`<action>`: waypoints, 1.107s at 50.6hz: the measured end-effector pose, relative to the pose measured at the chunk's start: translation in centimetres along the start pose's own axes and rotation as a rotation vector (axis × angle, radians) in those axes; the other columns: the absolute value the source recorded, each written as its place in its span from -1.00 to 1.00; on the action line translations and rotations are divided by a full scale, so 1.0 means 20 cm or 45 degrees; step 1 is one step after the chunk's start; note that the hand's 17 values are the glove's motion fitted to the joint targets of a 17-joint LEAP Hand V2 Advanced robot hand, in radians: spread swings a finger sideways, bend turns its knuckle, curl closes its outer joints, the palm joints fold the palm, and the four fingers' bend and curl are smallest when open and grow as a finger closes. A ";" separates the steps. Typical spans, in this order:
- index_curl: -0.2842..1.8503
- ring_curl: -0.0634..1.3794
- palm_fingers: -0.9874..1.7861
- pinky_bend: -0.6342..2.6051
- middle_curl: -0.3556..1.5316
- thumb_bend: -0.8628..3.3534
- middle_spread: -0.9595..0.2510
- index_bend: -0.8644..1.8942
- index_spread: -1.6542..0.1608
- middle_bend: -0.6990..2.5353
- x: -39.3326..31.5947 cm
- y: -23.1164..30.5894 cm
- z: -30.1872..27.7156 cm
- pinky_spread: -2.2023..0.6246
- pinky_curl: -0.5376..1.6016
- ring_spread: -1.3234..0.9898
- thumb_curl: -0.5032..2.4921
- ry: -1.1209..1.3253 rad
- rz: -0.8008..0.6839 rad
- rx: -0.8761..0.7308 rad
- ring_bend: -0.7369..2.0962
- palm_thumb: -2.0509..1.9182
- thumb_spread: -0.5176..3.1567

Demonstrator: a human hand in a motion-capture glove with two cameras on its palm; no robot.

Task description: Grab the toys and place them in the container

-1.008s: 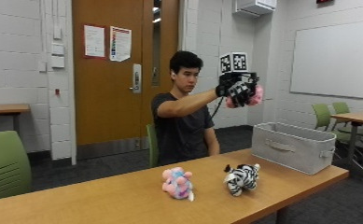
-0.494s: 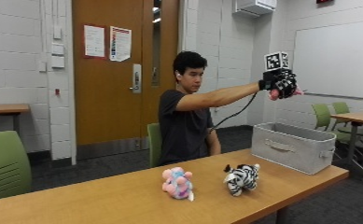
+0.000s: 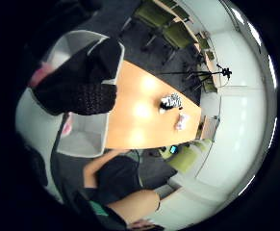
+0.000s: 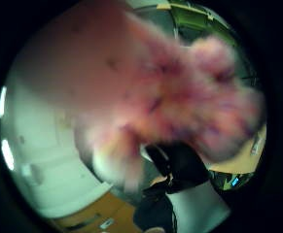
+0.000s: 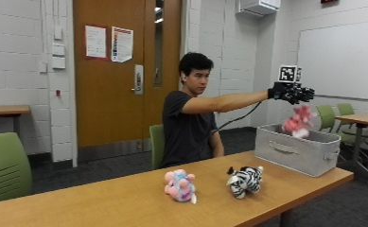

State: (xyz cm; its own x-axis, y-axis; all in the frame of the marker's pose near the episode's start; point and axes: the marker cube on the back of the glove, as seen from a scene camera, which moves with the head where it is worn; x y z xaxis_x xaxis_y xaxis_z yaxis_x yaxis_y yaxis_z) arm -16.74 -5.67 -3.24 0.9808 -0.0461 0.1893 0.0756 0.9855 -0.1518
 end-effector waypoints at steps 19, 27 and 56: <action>-0.26 -0.56 -0.54 0.13 -0.11 -0.63 0.60 -0.37 0.51 -0.40 0.11 0.18 0.00 0.54 -0.14 0.12 -0.37 0.305 -0.174 0.226 -0.11 -0.02 -0.16; -0.37 -0.58 -0.49 0.03 -0.14 -0.64 0.61 -0.35 0.53 -0.43 0.57 0.17 -0.10 0.54 -0.19 0.10 -0.43 0.369 -0.128 0.292 -0.17 -0.03 -0.17; -0.55 -0.58 -0.42 -0.01 -0.26 -0.65 0.43 -0.32 0.50 -0.49 1.88 0.05 0.23 0.58 -0.20 0.09 -0.53 0.208 0.191 0.170 -0.34 -0.05 -0.24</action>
State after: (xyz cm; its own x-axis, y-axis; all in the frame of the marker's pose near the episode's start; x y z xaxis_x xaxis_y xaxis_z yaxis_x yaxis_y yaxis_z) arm 19.33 -5.65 8.21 0.9961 0.0874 0.0135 -0.0869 0.9956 -0.0346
